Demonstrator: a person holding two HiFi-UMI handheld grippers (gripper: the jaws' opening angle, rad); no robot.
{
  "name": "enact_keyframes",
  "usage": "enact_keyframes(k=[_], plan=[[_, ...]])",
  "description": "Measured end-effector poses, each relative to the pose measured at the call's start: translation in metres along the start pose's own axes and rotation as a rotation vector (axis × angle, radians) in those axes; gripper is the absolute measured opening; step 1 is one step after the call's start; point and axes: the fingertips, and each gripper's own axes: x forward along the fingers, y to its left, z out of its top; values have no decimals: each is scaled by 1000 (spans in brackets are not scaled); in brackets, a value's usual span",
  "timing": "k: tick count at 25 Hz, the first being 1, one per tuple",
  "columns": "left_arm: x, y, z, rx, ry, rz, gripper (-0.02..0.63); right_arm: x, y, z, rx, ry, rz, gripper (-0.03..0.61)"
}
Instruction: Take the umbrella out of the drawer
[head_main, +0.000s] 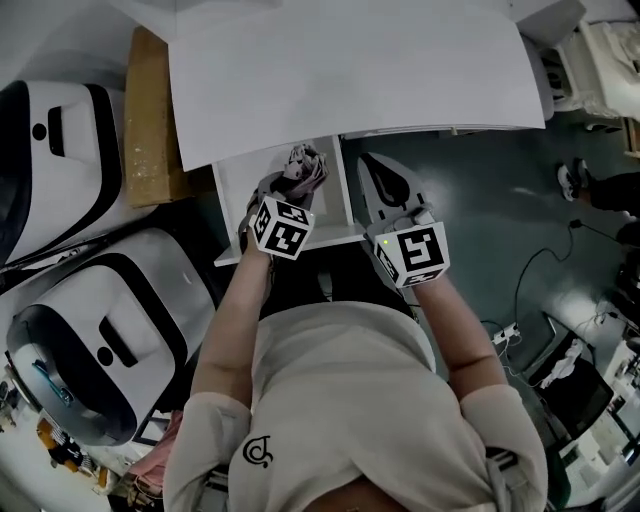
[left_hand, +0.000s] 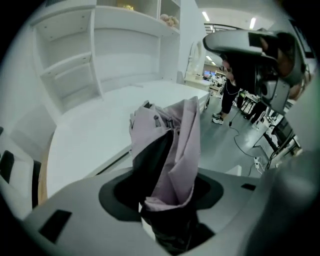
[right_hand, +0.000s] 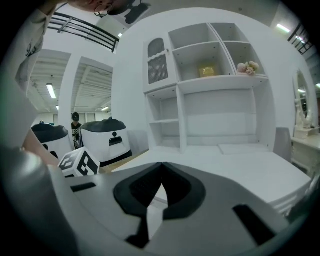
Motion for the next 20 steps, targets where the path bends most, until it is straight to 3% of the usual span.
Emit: enact_keyframes(k=[7,12,20], plan=[[-52,7,29,27,-130,29,241,-5,20,28,-27,-51,5,6],[-100,25,62,28,-271,75,241,-4,33,53,-62,-93,20,6],[-176,50,110,-47,-524,128,241,2,48,82,-91,-150,42,6]])
